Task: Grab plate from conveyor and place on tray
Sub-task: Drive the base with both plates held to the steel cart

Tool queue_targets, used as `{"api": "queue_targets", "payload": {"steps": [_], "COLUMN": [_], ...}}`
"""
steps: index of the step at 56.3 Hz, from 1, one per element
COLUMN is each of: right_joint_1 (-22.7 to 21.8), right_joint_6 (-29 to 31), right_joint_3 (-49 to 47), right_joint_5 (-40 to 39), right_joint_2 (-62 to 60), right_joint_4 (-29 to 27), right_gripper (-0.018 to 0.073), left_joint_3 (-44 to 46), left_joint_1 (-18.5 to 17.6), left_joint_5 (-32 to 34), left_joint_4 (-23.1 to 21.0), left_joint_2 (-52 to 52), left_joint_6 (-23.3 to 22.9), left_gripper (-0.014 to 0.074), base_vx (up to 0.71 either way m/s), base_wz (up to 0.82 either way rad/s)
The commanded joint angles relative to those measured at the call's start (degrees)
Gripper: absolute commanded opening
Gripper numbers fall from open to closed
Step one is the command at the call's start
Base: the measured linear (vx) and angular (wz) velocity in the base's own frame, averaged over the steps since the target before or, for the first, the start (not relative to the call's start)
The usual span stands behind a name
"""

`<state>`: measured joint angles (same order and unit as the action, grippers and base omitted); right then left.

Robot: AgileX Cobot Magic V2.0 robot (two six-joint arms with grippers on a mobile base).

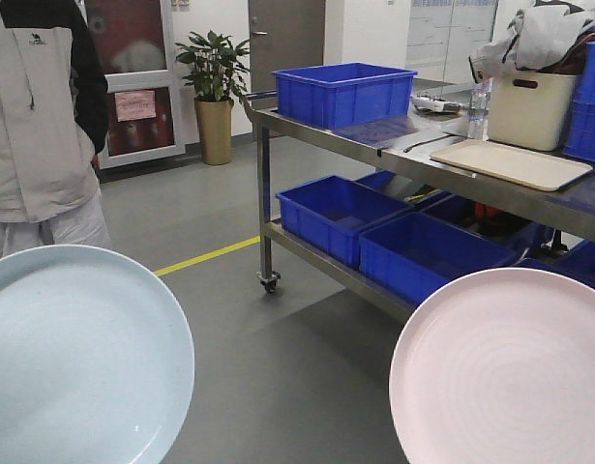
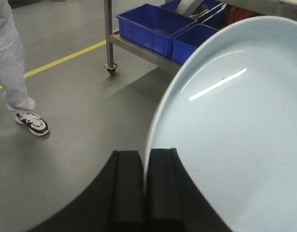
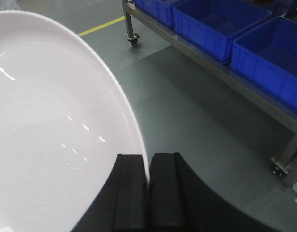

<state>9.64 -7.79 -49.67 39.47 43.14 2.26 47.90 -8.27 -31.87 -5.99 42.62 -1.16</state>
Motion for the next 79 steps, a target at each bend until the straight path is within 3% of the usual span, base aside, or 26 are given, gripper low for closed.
{"api": "queue_targets", "payload": {"steps": [1,43,79], "right_joint_1": [-0.1,-0.1,-0.1], "right_joint_6": [-0.2,-0.2,-0.2], "right_joint_3": [-1.7,-1.7,-1.7], "right_joint_5": [-5.0,-5.0,-5.0], "right_joint_2": [-0.2,-0.2,-0.2], "right_joint_4": [0.4,0.4,0.4], "right_gripper": [-0.0012,-0.0012,-0.0012], "left_joint_3": [1.6,1.6,1.6], "left_joint_1": [-0.3,-0.3,-0.3], "left_joint_5": [5.4,5.4,5.4], "left_joint_4": [-0.4,-0.4,-0.4], "left_joint_2": [-0.2,-0.2,-0.2], "left_joint_6": [-0.4,-0.4,-0.4], "left_gripper": [-0.0003,-0.0003,-0.0003], "base_vx": [0.37,0.46,0.51], "base_wz": [-0.04,0.01,-0.21]}}
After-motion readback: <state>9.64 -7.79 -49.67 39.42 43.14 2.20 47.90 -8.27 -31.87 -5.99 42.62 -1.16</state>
